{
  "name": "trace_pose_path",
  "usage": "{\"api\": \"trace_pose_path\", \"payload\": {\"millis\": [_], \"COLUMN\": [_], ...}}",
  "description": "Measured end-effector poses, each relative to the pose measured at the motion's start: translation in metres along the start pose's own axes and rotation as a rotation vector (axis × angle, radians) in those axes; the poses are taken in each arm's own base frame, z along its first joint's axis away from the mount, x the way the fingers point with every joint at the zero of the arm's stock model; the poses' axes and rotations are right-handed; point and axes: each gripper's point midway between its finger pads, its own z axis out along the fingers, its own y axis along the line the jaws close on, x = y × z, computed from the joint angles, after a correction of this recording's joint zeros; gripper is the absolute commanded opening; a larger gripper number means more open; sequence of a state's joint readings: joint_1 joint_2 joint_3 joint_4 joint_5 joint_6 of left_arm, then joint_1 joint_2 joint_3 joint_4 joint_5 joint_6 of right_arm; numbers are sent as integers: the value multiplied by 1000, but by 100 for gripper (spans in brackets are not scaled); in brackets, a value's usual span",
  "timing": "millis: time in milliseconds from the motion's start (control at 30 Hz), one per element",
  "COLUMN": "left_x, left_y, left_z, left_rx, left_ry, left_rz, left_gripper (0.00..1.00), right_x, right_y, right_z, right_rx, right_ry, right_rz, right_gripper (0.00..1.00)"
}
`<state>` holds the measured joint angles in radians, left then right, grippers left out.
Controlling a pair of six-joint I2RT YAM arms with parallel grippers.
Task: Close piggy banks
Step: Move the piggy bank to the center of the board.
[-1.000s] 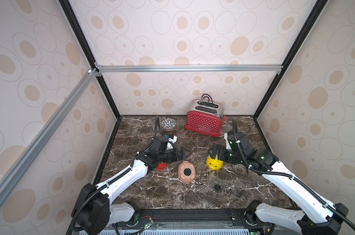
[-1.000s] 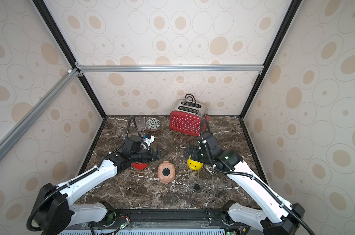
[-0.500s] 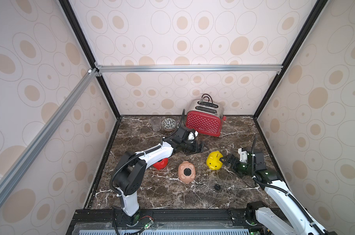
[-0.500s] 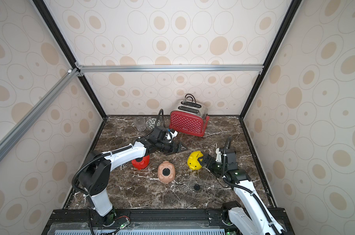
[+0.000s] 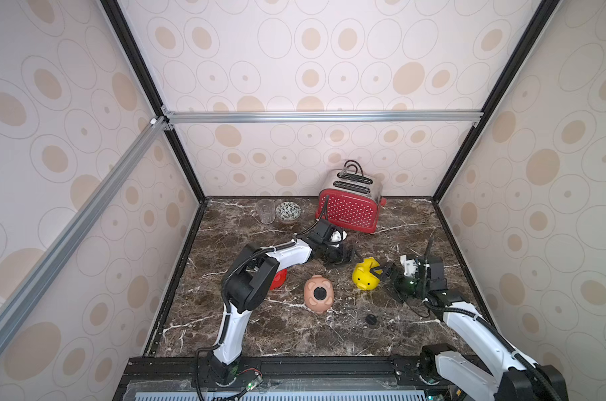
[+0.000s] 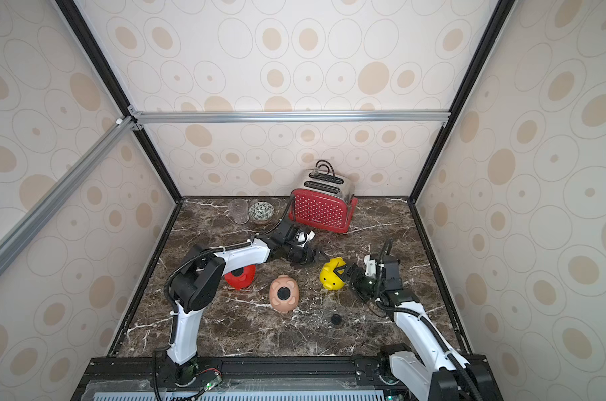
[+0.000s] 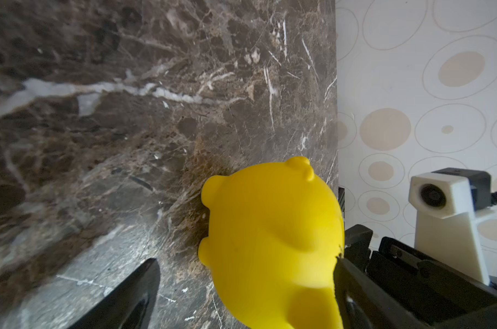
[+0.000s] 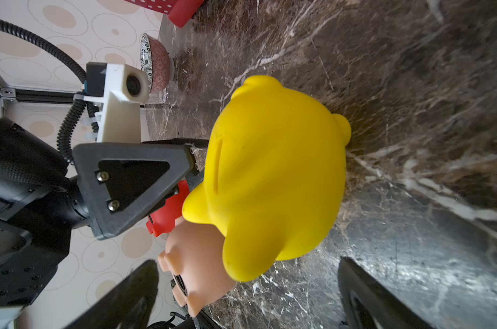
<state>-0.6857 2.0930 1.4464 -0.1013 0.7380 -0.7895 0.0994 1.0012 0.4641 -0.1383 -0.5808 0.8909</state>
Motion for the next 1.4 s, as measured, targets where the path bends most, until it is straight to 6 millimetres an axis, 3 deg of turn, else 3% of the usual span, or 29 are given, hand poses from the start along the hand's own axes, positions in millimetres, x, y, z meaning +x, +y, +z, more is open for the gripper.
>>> {"api": "trace_pose_path", "payload": {"millis": [400, 500, 833, 1400], "left_x": [-6, -6, -8, -64], "left_y": [-19, -24, -17, -8], "left_z": [0, 4, 20, 26], "left_rx": [45, 53, 50, 1], "left_ry": [-6, -2, 17, -86], "left_rz": [17, 20, 2, 1], "left_gripper": [87, 86, 84, 88], "right_x": [-9, -10, -24, -70], "right_y": [-16, -20, -12, 3], "right_z": [20, 24, 39, 70], "right_rx": [17, 22, -25, -47], "right_ry": [64, 73, 87, 103], "right_rz": [67, 76, 77, 86], "right_gripper": [100, 96, 87, 86]}}
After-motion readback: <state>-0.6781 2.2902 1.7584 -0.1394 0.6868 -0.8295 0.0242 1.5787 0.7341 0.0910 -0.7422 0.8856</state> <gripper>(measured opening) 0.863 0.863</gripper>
